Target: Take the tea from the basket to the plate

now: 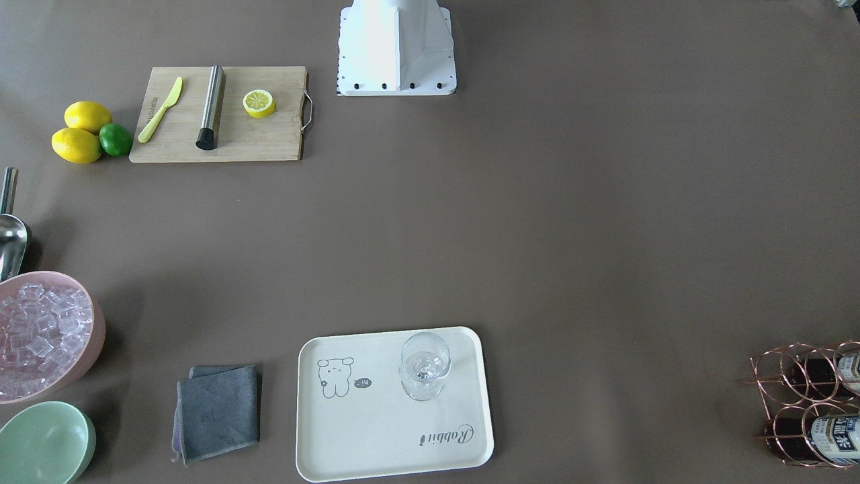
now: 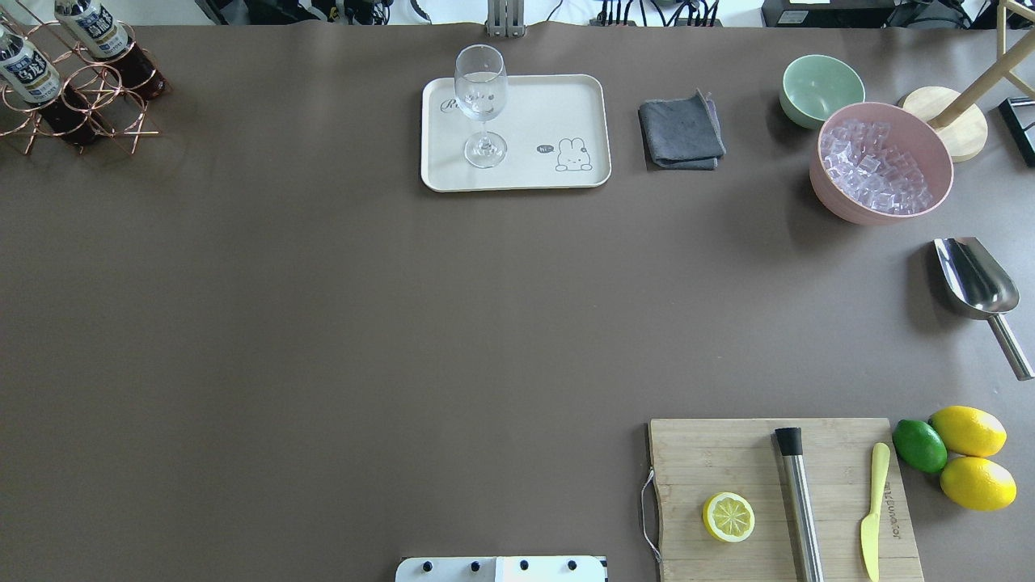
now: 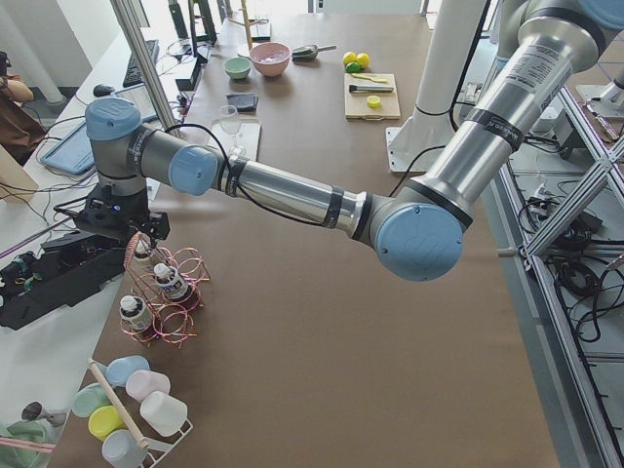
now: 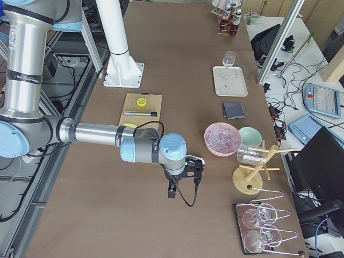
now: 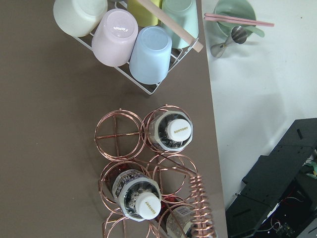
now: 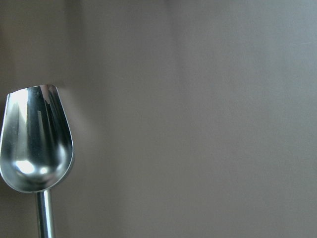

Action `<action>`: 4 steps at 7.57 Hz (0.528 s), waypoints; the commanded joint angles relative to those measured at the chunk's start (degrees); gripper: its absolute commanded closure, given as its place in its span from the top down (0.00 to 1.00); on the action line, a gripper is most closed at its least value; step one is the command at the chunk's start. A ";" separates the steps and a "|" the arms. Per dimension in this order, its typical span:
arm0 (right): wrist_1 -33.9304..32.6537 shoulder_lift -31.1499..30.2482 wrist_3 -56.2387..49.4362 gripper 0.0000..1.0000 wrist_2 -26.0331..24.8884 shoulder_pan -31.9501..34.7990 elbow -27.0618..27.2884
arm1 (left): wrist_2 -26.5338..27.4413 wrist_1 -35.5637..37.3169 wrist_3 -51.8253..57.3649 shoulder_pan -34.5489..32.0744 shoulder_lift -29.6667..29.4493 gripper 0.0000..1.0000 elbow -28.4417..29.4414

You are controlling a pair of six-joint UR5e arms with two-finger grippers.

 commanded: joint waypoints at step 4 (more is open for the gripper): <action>0.00 -0.24 0.05 1.00 -0.02 -0.02 -1.45 | 1.40 -13.66 -7.62 0.50 1.36 0.98 3.83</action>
